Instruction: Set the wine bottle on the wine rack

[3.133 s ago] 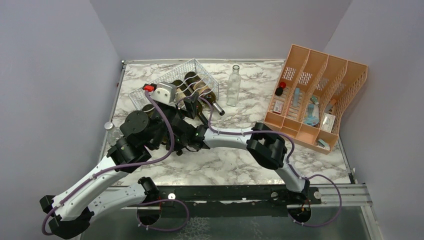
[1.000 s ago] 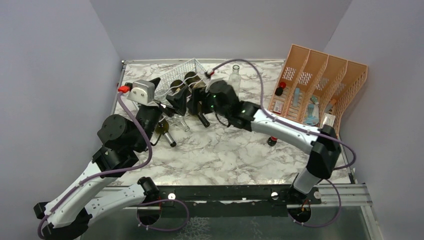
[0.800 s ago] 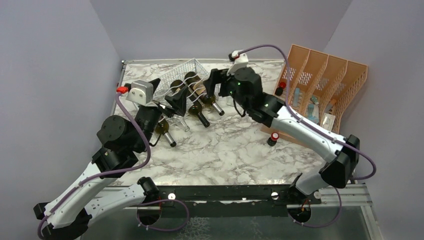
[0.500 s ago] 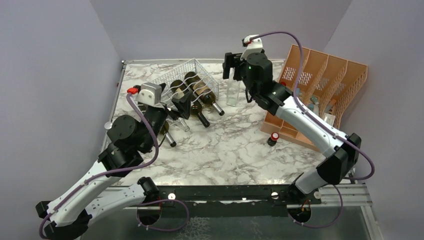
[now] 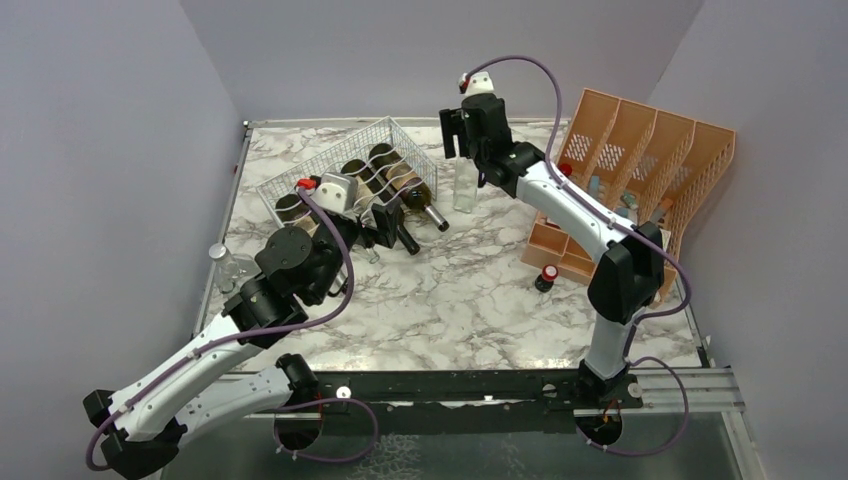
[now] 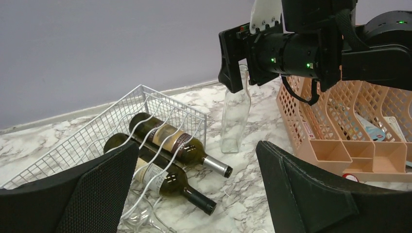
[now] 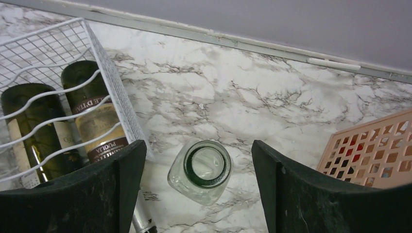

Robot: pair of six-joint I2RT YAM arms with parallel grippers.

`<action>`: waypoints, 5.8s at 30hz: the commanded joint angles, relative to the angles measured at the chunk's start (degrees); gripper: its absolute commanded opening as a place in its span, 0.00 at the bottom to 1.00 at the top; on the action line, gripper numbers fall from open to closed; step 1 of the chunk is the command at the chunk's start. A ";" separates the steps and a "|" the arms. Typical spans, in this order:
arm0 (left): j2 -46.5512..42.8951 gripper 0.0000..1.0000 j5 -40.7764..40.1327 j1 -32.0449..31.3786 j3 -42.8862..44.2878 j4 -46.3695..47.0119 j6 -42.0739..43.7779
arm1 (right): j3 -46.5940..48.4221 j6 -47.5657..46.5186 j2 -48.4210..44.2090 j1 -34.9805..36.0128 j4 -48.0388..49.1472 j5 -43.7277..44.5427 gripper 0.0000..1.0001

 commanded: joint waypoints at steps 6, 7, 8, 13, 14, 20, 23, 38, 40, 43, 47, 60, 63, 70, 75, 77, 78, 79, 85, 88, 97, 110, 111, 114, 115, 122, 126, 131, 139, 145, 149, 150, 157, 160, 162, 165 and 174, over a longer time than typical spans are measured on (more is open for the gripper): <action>0.85 0.99 -1.11 0.02 -1.18 1.31 -1.04 | 1.76 0.56 2.33 -2.42 -1.27 -5.30 0.60; 1.06 0.99 -0.98 0.04 -1.11 1.13 -1.19 | 1.23 0.50 2.13 -2.60 -0.80 -5.80 0.56; 1.28 0.99 -0.87 0.00 -1.09 1.09 -1.26 | 0.70 0.47 1.84 -2.77 -0.21 -6.12 0.52; 2.57 0.99 -1.00 0.04 -1.58 1.72 -1.70 | -2.22 -0.41 0.24 -3.42 3.18 -7.37 0.40; 2.75 0.99 -1.85 0.00 -2.04 2.48 -1.80 | -2.74 -0.82 -0.02 -3.49 3.77 -7.42 0.35; 5.38 0.99 -0.56 -0.03 -3.26 3.59 -3.68 | -6.75 -3.56 -3.69 -3.66 6.70 -7.17 0.09; 8.35 0.99 0.78 -0.01 -3.62 3.38 -5.11 | -9.09 -4.52 -7.12 -3.61 6.96 -8.60 0.01; 23.55 0.99 26.56 0.04 -10.83 22.74 -5.18 | -25.19 0.98 -29.14 -3.57 -2.66 -20.03 0.01; 26.73 0.99 28.63 0.00 -10.69 24.59 -4.99 | -26.47 1.57 -32.20 -3.57 -4.18 -22.47 0.01; 31.31 0.99 34.00 0.04 -10.14 26.73 -4.32 | -27.51 2.35 -35.50 -3.60 -6.90 -26.10 0.01; 35.77 0.99 40.57 0.02 -10.01 29.22 -3.27 | -28.22 3.08 -39.26 -3.59 -10.24 -31.25 0.01; 37.18 0.97 42.59 0.05 -16.95 42.23 -2.03 | -29.90 2.14 -46.37 -3.58 -14.67 -47.29 0.01; 36.68 0.89 45.67 0.12 -17.60 42.79 -0.10 | -30.11 1.91 -47.06 -3.59 -14.82 -50.43 0.01; 36.24 0.71 48.84 0.12 -17.61 43.84 0.77 | -29.33 3.45 -47.71 -3.60 -14.57 -55.84 0.01; 35.17 0.24 47.43 0.12 -17.35 44.29 3.36 | -29.19 4.46 -48.35 -3.54 -15.52 -55.47 0.05; 34.89 0.01 47.06 0.13 -16.95 44.22 5.76 | -28.79 4.86 -48.43 -3.56 -17.19 -52.96 0.25; 34.68 0.00 47.06 0.09 -16.88 44.27 7.17 | -28.65 4.90 -48.45 -3.54 -17.96 -51.47 0.35; 34.45 0.00 47.27 0.11 -16.95 44.28 9.02 | -28.56 4.77 -48.51 -3.55 -18.91 -49.63 0.45; 33.43 0.00 48.82 0.00 -15.87 43.97 25.90 | -26.93 3.94 -48.77 -3.56 -23.51 -42.49 0.63; 33.50 0.00 46.62 0.04 -12.93 42.26 35.66 | -24.97 3.69 -48.91 -3.58 -24.86 -41.86 0.64; 34.76 0.00 40.14 -0.03 -8.81 38.40 55.91 | -24.69 2.96 -52.05 -3.54 -26.12 -37.37 0.69; 35.15 0.00 31.39 -1.44 -7.43 38.51 74.96 | -28.23 0.66 -50.40 -3.58 -29.10 -39.73 0.72; 35.11 0.00 30.81 -1.76 -7.61 38.55 75.97 | -28.50 0.62 -50.07 -3.54 -29.02 -40.02 0.73; 35.22 0.00 29.54 -2.46 -8.01 38.57 78.01 | -29.17 0.48 -49.16 -3.54 -28.16 -42.37 0.75; 35.28 0.00 29.17 -2.64 -8.10 38.63 78.60 | -29.48 0.43 -48.93 -3.58 -27.58 -43.45 0.75; 35.21 0.00 28.84 -3.96 -8.20 38.83 80.25 | -32.76 0.55 -46.78 -3.54 -23.81 -46.20 0.76; 35.54 0.00 28.50 -4.39 -7.93 38.84 80.31 | -34.10 0.99 -45.03 -3.58 -21.46 -47.14 0.75; 35.85 0.00 27.73 -4.59 -7.75 38.79 80.34 | -35.12 1.20 -43.37 -3.54 -19.62 -47.29 0.60; 35.05 0.35 28.59 -4.54 -8.09 38.79 76.48 | -35.64 1.75 -44.36 -3.54 -18.63 -42.97 0.01; 34.73 0.90 28.14 -4.64 -9.44 38.75 74.38 | -36.33 3.85 -47.94 -3.54 -14.43 -36.42 0.01; 33.89 0.95 27.93 -4.77 -10.43 38.75 73.64 | -36.44 5.24 -49.34 -3.54 -12.66 -33.27 0.01; 33.43 0.95 27.76 -4.79 -10.60 38.75 73.45 | -36.51 5.60 -49.53 -3.58 -12.30 -32.39 0.01; 29.62 0.95 24.07 -4.88 -10.29 38.79 62.05 | -37.59 6.59 -50.03 -3.54 -10.34 -29.61 0.01; 27.53 0.95 18.31 -4.88 -8.66 38.88 52.69 | -38.37 7.15 -50.11 -3.54 -9.59 -29.28 0.01; 26.25 0.93 13.19 -4.88 -6.93 39.01 45.78 | -39.19 7.41 -50.08 -3.56 -8.68 -29.25 0.01; 24.03 0.93 2.50 -4.88 -4.39 38.90 34.51 | -40.58 7.59 -49.49 -3.54 -6.48 -30.04 0.01; 13.58 0.95 -4.67 -4.83 4.50 16.57 14.50 | -41.20 8.05 -41.47 -3.54 7.97 -40.20 0.01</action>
